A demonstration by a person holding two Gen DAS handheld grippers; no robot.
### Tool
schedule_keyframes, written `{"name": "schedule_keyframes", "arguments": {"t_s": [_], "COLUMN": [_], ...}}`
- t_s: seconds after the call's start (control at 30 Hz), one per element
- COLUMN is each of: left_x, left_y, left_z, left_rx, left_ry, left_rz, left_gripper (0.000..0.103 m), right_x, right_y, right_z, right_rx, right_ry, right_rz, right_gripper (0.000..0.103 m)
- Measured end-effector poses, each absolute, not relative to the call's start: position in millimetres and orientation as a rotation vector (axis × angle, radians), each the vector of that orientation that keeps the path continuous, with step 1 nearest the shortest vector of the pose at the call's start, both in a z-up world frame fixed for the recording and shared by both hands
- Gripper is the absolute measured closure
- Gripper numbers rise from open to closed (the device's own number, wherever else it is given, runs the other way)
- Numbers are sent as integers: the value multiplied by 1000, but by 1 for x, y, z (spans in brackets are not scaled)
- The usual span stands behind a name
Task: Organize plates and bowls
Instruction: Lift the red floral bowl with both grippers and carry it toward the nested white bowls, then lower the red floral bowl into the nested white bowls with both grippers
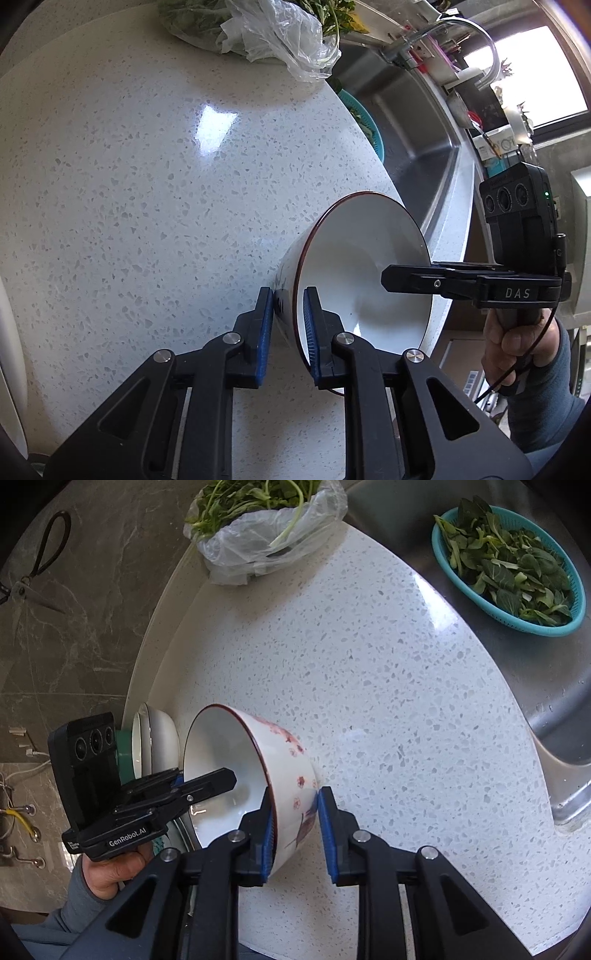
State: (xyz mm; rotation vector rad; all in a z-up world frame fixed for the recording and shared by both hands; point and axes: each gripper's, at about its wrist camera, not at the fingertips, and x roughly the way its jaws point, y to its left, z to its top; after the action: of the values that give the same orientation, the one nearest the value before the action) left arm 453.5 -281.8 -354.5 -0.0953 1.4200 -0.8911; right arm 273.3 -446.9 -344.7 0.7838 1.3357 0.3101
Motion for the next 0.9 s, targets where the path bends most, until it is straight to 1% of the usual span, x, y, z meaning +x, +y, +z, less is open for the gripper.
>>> {"name": "schedule_keyframes", "arguments": {"t_s": [0.27, 0.5, 0.63, 0.9], "left_x": [451, 454, 454, 457], "left_y": [-280, -258, -228, -137], "left_z": [-346, -320, -301, -260], "left_rx": [-122, -137, -165, -218], "left_ry": [1419, 1380, 1347, 1258], "left_rz": [-878, -848, -812, -682], "left_gripper": [88, 88, 88, 88], "right_x": [278, 288, 303, 345], "right_y": [-452, -439, -414, -339], "right_z": [-337, -316, -297, -258], "right_rx": [786, 751, 702, 580], "right_ry": [1339, 1331, 1326, 1321], "right_rz": [317, 356, 408, 553], "right_gripper": [78, 78, 78, 78]}}
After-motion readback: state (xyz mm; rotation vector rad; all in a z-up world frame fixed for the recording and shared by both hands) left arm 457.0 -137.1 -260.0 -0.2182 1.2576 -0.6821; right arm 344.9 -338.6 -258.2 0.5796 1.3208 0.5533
